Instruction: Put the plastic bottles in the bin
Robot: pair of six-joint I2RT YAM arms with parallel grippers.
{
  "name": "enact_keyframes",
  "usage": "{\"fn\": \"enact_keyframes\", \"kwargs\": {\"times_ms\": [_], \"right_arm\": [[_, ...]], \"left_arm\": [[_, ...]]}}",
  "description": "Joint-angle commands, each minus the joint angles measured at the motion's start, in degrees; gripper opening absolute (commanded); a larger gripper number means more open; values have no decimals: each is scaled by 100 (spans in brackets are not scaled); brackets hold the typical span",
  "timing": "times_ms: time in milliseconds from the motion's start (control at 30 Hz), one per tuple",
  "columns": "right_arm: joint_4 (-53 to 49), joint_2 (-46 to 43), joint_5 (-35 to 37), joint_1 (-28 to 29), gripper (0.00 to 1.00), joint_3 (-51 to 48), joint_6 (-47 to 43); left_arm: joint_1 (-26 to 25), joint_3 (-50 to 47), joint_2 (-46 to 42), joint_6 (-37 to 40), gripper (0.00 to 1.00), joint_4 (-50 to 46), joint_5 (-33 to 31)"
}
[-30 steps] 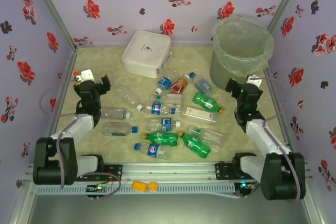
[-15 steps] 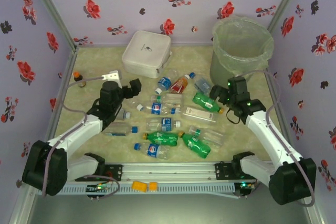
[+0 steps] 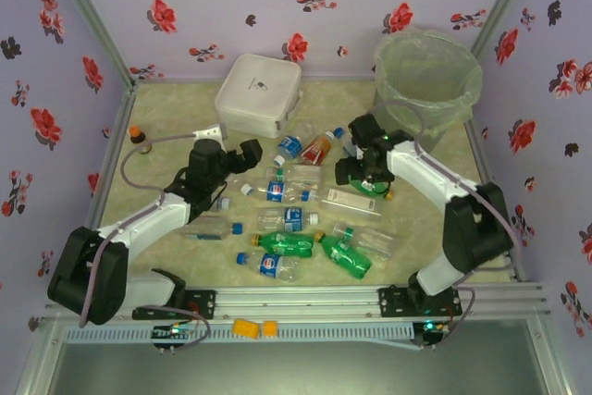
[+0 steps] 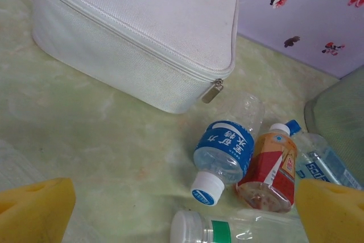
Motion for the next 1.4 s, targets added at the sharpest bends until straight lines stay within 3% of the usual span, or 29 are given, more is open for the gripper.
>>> {"fn": "enact_keyframes", "kwargs": {"times_ms": [0,200,867,1367], "right_arm": [[-413,493,278,35,93,435,-886],[-340,1124,391,30,87,629,-1246],[253,1598,874,83,89,662,-1611],[819,1418,929,125,61,356,-1874]], "left_arm": [[-23,0,-118,-76,100,-13,151],[-14,-32,-315,18,100,-219,78],[-15,-18,-253,-77,100,-49,62],[24,-244,-632,-272,100,127,-499]]}}
